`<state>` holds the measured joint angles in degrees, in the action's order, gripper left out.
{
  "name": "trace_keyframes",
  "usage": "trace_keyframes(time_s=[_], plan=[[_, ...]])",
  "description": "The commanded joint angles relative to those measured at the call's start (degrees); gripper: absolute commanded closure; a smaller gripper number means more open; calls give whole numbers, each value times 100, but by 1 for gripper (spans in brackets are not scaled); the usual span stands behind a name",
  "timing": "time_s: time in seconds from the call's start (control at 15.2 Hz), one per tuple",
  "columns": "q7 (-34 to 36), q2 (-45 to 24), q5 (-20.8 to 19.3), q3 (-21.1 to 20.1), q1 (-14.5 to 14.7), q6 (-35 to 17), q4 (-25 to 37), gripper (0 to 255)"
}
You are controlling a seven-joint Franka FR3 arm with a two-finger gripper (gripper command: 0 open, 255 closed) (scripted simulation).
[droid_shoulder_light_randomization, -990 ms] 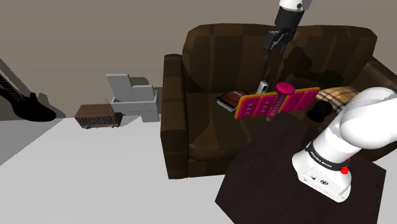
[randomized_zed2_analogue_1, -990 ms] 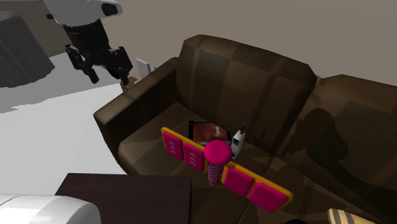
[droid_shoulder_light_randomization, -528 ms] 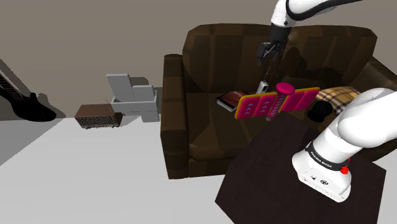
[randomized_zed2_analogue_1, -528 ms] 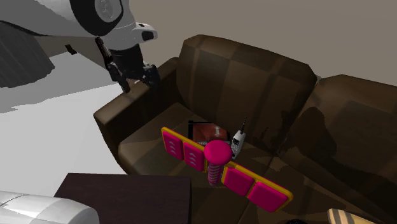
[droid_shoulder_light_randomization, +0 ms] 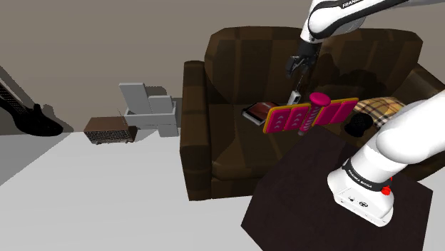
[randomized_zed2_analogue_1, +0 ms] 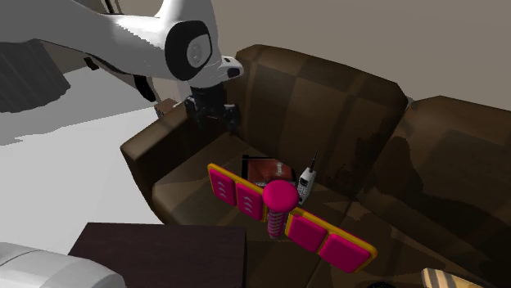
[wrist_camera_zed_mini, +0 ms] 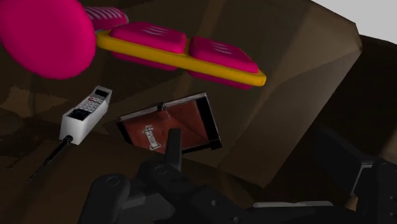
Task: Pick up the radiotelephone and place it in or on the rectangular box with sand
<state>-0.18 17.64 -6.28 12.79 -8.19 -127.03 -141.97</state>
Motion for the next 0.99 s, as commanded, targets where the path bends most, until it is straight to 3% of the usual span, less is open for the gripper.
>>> trace_keyframes(time_s=[0.0,0.4,0.92], plan=[[-64,-377,34,127,-58,-303,94,0],[-435,-1546,353,501,-250,-1071,518,0],[-1141,-3182,1234,682,-700,-1761,1414,0]])
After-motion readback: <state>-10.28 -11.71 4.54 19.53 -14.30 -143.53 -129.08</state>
